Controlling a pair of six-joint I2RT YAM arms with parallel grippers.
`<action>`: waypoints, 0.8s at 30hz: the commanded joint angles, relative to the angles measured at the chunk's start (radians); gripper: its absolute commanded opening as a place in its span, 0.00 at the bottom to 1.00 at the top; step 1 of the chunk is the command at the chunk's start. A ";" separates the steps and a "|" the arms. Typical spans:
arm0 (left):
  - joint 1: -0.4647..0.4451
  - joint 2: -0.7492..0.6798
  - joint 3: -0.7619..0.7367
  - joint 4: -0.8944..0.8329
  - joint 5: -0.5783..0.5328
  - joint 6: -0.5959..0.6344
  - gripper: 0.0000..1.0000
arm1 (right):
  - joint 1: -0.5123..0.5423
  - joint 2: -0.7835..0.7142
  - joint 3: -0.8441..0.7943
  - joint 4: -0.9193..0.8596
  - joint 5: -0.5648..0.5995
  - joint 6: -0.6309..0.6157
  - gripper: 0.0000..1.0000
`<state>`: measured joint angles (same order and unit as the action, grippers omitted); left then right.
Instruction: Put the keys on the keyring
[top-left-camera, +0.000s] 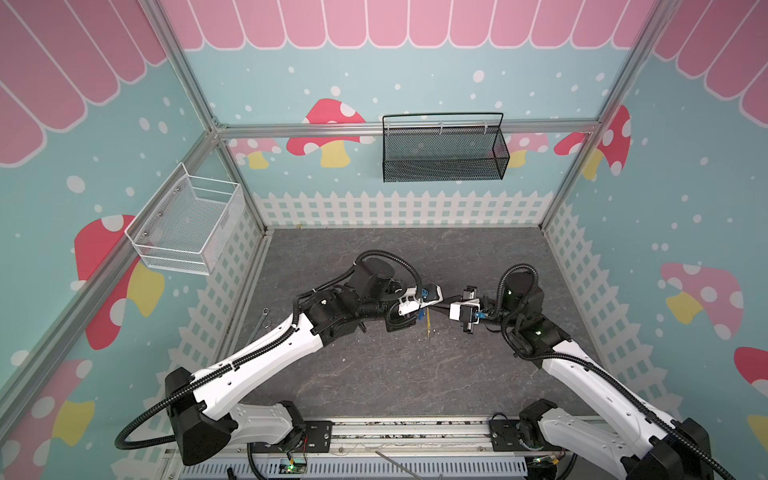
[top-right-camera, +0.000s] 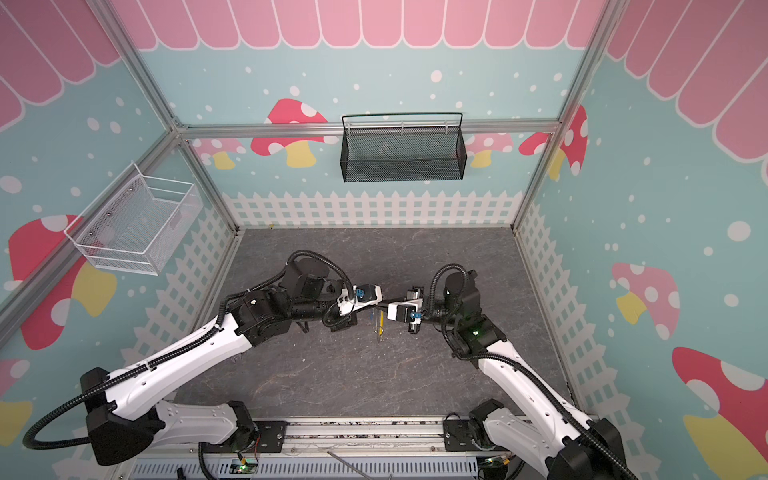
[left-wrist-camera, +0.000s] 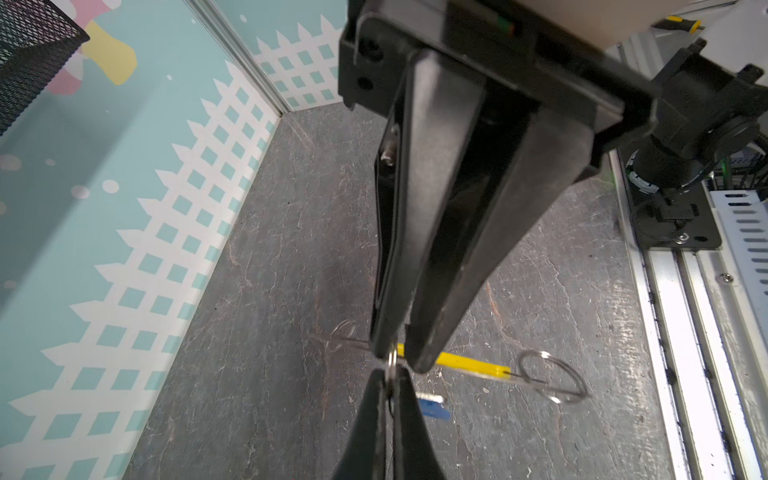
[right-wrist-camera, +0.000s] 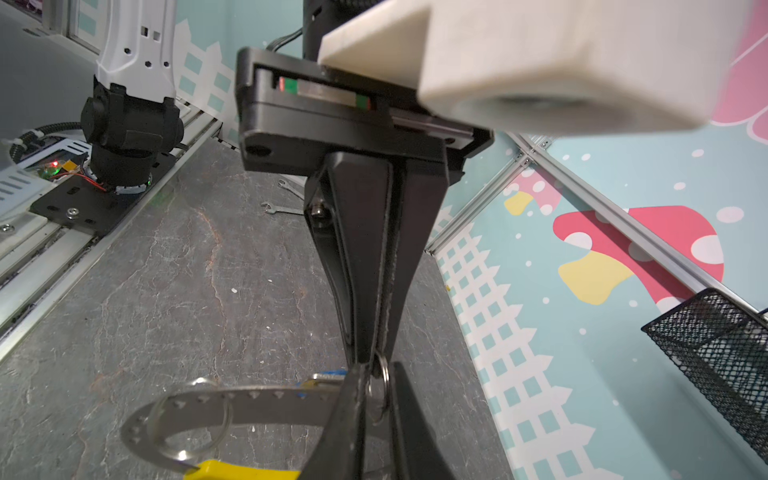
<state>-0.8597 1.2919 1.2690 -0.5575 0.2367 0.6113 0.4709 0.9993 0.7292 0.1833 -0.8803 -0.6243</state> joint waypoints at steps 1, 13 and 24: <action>-0.011 0.005 0.039 -0.029 -0.017 0.038 0.00 | -0.004 0.004 0.018 -0.013 -0.028 -0.008 0.06; 0.021 -0.084 -0.097 0.139 -0.019 -0.084 0.29 | -0.007 -0.011 -0.016 0.084 -0.039 0.048 0.00; 0.070 -0.148 -0.246 0.337 0.099 -0.254 0.29 | -0.009 -0.007 -0.021 0.129 -0.066 0.075 0.00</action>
<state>-0.7940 1.1488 1.0397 -0.3000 0.2844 0.4244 0.4686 1.0008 0.7208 0.2699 -0.9150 -0.5663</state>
